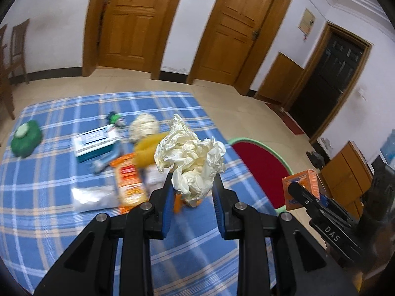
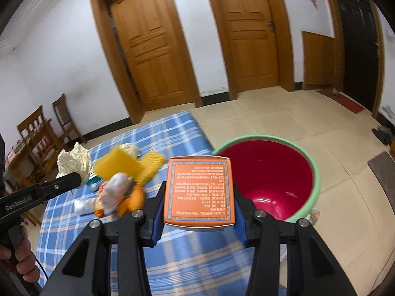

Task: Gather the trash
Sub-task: 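Carry the tissue with the left tool while the right tool carries the orange box over the red basin, then open the left tool to drop the tissue while the right tool drops the orange box into the basin, then move both tools back over the table items, then grasp the clear plastic bag with the left tool while the right tool grasps the orange cloth, then carry the plastic bag with the left tool while the right tool carries the orange cloth over the basin, then open the left tool to drop the bag while the right tool drops the orange cloth into the basin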

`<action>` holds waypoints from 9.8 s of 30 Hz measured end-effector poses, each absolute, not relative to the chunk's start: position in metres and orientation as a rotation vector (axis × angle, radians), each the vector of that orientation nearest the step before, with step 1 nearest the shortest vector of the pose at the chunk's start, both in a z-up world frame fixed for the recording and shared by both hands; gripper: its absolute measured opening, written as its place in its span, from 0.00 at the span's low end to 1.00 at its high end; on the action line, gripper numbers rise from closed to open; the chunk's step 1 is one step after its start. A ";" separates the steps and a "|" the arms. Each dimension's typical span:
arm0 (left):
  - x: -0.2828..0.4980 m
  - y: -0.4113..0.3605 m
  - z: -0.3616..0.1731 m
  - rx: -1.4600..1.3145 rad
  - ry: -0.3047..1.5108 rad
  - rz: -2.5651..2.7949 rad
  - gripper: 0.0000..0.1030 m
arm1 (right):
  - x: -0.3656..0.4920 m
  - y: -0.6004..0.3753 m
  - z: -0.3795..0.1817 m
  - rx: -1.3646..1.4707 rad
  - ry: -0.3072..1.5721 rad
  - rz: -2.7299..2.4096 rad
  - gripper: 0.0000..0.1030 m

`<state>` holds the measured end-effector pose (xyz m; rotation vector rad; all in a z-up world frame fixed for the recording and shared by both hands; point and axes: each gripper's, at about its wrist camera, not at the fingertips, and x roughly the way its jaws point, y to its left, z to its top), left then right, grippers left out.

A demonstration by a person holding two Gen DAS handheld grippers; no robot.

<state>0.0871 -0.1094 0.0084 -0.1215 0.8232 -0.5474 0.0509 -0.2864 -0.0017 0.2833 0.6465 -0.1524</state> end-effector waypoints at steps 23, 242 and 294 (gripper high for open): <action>0.134 -0.264 -0.025 0.055 0.897 -0.726 0.28 | 0.055 -0.392 -0.046 0.411 0.708 -0.329 0.47; 0.087 -0.066 -0.016 -0.135 0.827 -0.359 0.61 | 0.085 -0.265 -0.025 0.386 0.737 0.025 0.19; 0.127 -0.330 -0.047 0.233 0.865 -0.719 0.61 | 0.045 -0.429 -0.056 0.608 0.672 -0.321 0.19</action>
